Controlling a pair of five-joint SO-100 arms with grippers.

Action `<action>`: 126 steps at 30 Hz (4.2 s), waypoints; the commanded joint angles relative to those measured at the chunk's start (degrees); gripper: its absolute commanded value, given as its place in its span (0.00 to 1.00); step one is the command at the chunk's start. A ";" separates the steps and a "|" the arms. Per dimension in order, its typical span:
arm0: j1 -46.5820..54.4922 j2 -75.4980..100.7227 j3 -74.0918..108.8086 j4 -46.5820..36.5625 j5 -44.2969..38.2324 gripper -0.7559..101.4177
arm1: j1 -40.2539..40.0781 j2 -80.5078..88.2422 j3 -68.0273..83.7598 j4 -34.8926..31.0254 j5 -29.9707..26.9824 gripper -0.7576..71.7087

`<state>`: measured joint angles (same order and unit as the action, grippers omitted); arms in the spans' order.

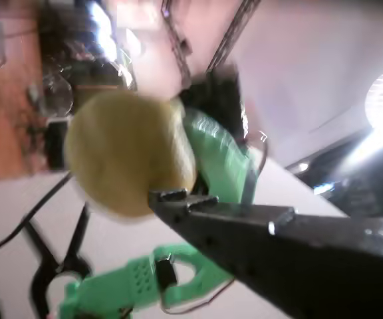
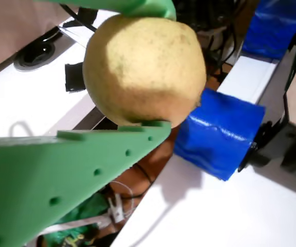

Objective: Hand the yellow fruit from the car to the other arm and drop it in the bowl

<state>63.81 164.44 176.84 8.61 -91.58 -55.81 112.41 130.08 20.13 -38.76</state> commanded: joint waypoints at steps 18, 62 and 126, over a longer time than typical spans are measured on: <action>0.44 0.00 -0.79 0.00 0.18 0.66 | 15.82 6.33 -1.14 -2.90 12.83 0.01; -43.51 -9.84 -1.58 38.32 37.09 0.42 | 49.66 -22.68 -21.71 17.14 41.04 0.01; -43.59 29.27 5.98 70.05 37.53 0.01 | 43.77 54.67 20.39 28.04 40.25 0.01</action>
<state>20.65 188.53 178.86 72.16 -54.32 -11.51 161.19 150.12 47.11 1.85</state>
